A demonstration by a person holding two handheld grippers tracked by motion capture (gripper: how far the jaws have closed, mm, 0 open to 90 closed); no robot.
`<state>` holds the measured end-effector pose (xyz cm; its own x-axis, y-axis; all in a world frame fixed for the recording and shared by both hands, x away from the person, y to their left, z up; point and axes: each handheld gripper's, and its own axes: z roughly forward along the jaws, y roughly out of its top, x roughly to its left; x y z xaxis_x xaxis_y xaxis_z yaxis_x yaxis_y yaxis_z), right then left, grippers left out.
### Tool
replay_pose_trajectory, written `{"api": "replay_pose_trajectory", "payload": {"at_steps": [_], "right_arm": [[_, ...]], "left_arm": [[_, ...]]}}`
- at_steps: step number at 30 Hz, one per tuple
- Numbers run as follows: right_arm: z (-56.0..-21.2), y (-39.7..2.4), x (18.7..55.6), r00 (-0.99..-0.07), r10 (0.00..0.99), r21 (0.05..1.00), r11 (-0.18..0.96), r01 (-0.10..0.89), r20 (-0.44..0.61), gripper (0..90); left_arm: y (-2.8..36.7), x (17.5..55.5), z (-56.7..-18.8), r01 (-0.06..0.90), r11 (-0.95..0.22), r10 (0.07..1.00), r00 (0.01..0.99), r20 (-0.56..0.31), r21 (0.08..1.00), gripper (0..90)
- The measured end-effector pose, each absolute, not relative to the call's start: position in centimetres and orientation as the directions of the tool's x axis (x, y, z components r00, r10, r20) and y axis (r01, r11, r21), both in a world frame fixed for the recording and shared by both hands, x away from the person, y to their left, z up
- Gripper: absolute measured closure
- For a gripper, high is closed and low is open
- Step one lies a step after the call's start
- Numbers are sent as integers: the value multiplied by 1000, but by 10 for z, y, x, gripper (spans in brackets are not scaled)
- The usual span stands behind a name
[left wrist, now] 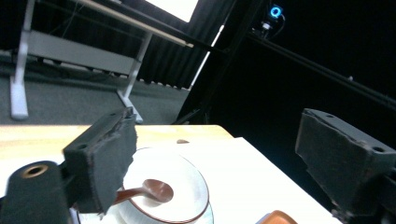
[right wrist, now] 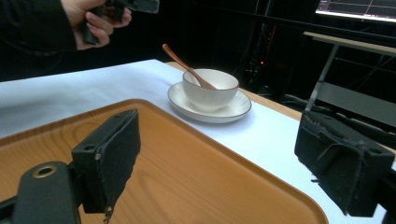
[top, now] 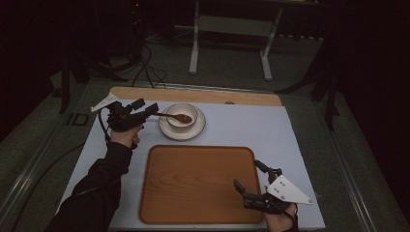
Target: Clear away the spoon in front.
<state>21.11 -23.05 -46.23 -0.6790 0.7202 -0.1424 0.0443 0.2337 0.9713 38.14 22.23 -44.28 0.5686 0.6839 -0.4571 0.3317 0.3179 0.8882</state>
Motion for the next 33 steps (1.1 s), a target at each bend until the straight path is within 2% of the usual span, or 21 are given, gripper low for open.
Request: {"api": "replay_pose_trajectory", "payload": {"at_steps": [9, 25, 33], "right_arm": [[-463, -230, 212, -682, 718, 971, 235, 51, -138, 141], [-465, -229, 213, -692, 710, 970, 236, 58, -131, 142], [-465, -230, 213, -694, 708, 970, 235, 59, -130, 143]], "left_arm": [[229, 404, -468, 394, 406, 684, 469, -560, 825, 149], [233, 422, -499, 440, 520, 679, 307, -667, 732, 199], [223, 422, -511, 469, 557, 652, 264, -711, 685, 284]]}}
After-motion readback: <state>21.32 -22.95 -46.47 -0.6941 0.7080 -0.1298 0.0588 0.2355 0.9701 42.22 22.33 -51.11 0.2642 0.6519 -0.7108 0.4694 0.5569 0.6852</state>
